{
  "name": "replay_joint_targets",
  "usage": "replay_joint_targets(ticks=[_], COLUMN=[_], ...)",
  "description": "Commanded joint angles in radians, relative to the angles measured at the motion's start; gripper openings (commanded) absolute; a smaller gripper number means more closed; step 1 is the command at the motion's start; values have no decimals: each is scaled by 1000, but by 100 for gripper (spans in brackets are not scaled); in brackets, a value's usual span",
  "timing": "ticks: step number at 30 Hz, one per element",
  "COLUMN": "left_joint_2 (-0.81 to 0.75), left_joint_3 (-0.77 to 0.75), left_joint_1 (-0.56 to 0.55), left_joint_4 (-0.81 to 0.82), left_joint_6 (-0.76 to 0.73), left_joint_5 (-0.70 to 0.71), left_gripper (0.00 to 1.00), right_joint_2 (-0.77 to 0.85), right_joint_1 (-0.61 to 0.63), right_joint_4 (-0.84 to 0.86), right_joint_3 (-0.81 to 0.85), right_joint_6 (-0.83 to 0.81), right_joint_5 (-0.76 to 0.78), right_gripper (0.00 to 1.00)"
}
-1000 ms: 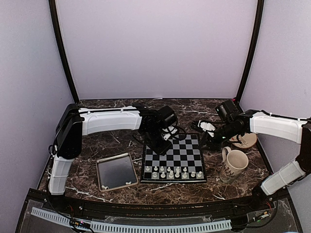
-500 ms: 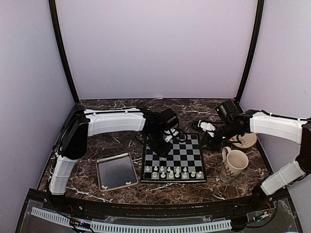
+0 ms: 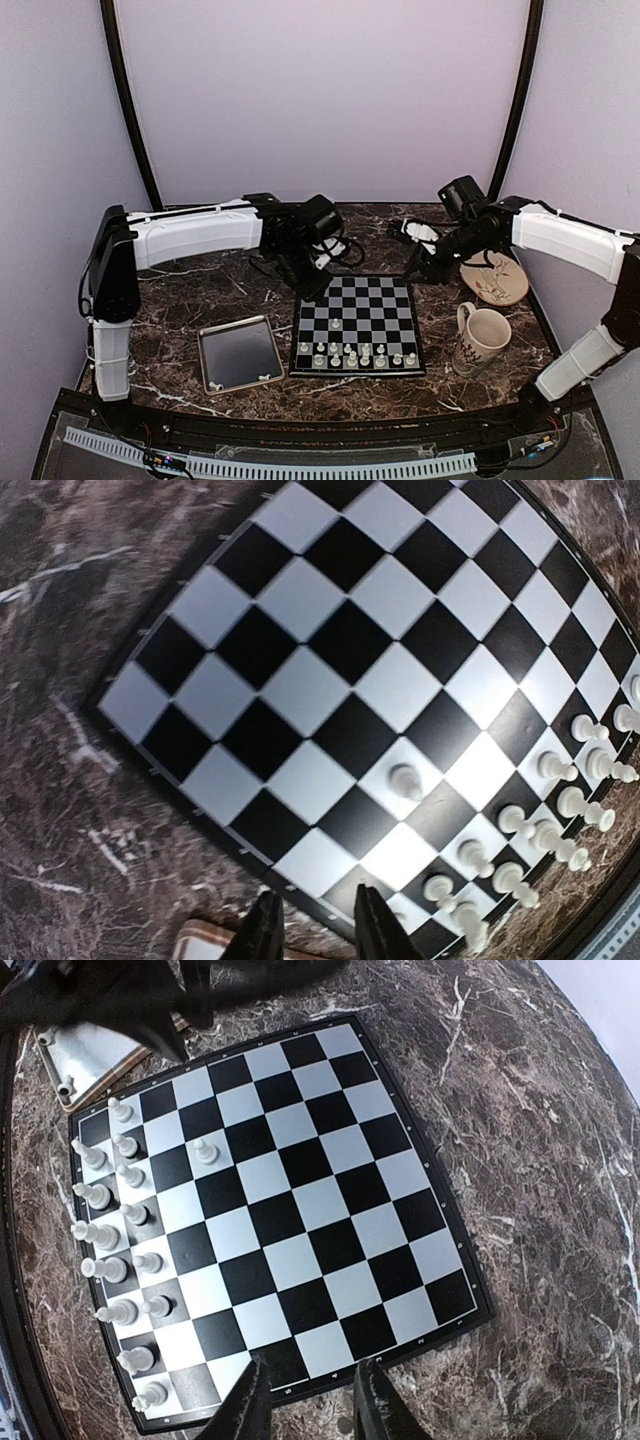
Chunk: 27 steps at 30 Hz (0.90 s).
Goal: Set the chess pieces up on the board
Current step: Pick up the pawn from the chessboard.
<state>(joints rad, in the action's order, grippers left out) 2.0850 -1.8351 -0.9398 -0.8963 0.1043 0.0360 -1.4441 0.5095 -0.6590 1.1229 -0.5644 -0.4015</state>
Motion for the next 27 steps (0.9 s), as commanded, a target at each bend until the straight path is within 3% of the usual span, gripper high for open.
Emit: replay_joint_targets(ticks=[1, 6, 11, 27], left_joint_2=[-213, -425, -573, -593], left_joint_3=[160, 430, 611, 608], left_joint_1=[119, 244, 350, 380], left_joint_4=[97, 309, 509, 478], left_joint_6=[-28, -41, -52, -67], left_joint_5=[52, 58, 50, 54], left_gripper=[27, 29, 44, 45], right_joint_2=[-77, -208, -359, -624], right_joint_1=[49, 138, 223, 344], right_joint_4=[-49, -71, -121, -180], right_joint_3=[110, 218, 333, 521], right_joint_6=[-2, 10, 13, 32], right_joint_5=[18, 58, 95, 91], right_gripper=[30, 30, 31, 31])
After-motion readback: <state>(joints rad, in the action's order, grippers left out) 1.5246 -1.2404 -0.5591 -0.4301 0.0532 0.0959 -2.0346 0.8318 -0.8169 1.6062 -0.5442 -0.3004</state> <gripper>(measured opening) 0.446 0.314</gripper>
